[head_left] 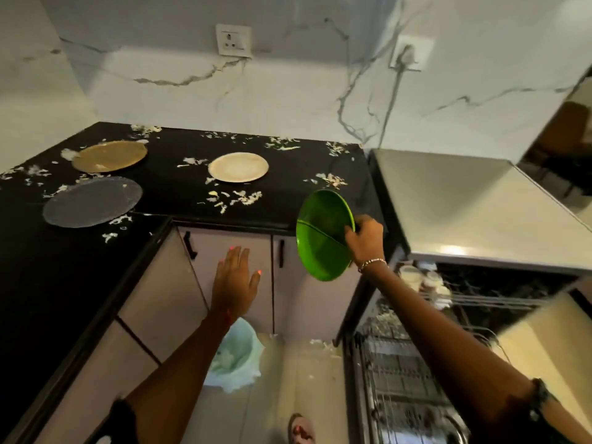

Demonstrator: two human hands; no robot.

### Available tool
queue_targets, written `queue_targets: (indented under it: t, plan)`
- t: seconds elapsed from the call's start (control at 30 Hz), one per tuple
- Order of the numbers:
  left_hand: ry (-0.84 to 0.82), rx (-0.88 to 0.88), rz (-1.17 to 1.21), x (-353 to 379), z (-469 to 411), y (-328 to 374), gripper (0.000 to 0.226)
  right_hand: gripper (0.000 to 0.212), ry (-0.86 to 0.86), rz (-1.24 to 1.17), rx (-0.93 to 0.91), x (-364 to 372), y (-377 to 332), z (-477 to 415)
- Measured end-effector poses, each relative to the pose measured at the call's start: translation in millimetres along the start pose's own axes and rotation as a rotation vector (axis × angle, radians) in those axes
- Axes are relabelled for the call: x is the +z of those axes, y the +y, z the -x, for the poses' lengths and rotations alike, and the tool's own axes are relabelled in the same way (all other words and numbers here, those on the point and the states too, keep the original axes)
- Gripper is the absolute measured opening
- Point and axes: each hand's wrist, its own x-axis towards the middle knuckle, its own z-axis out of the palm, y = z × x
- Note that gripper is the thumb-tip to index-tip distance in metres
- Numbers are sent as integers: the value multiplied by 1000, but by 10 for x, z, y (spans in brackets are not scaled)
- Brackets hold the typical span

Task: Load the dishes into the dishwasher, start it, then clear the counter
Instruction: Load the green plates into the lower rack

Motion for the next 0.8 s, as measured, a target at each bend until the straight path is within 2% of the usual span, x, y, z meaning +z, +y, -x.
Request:
queue_targets:
  t: [0.1, 0.23, 0.33, 0.53, 0.67, 0.8]
  plan:
    - [-68, 36, 26, 279, 286, 280, 67, 18, 6, 32, 63, -323, 332, 328]
    - [-168, 119, 54, 686, 596, 703, 69, 37, -27, 135, 94, -792, 815, 747]
    - [-233, 197, 68, 995, 781, 1057, 69, 40, -29, 198, 167, -1121, 1233, 1043]
    - [-367, 306, 83, 1588, 1077, 1708, 69, 17, 3, 240, 383, -1748, 2152, 1503]
    - [-418, 322, 76, 2077, 1230, 2077, 60, 15, 48, 287, 510, -2146, 2789, 1659]
    - [-429, 254, 114, 2716, 1457, 2327, 58, 19, -6, 302, 618, -2434, 3577, 1657]
